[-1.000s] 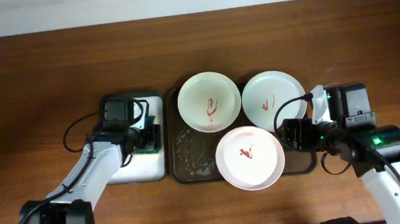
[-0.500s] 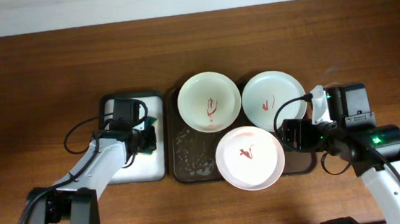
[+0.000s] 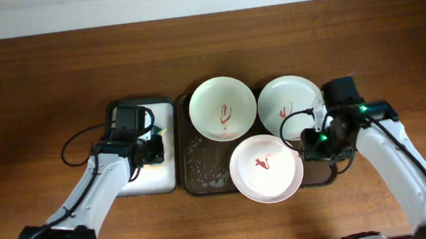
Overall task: Clean dirty plates on tray and stack at the side
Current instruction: 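Move left gripper to the green sponge and right gripper to the pink plate, then grasp the sponge with left gripper and the pink plate rim with right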
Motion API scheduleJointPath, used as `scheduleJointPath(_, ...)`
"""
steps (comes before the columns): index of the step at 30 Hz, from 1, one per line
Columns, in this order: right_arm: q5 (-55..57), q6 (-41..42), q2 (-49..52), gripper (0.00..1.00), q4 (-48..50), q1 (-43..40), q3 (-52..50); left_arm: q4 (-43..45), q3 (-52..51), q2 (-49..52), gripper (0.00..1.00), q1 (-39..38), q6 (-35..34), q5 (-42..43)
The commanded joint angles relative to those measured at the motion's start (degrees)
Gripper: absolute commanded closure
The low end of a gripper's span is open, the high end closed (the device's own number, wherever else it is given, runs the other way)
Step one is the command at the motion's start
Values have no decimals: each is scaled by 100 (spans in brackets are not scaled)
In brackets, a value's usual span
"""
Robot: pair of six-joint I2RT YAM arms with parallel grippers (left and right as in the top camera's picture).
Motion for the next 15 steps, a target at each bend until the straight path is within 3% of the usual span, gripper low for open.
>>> scheduleJointPath(1, -103, -122, 527, 56, 70, 37, 72, -87, 120, -118, 100, -7, -140, 129)
scheduleJointPath(3, -103, -164, 852, 56, 114, 37, 70, -90, 120, -118, 100, -7, -140, 127)
scheduleJointPath(8, -273, -428, 1478, 73, 291, 37, 66, -90, 120, -118, 100, -7, -138, 164)
scheduleJointPath(11, -275, -426, 1711, 77, 422, 37, 2, -87, 120, -118, 100, -7, -140, 186)
scheduleJointPath(15, -402, -426, 1797, 93, 538, 42, -24, -85, 120, -118, 100, -7, -138, 186)
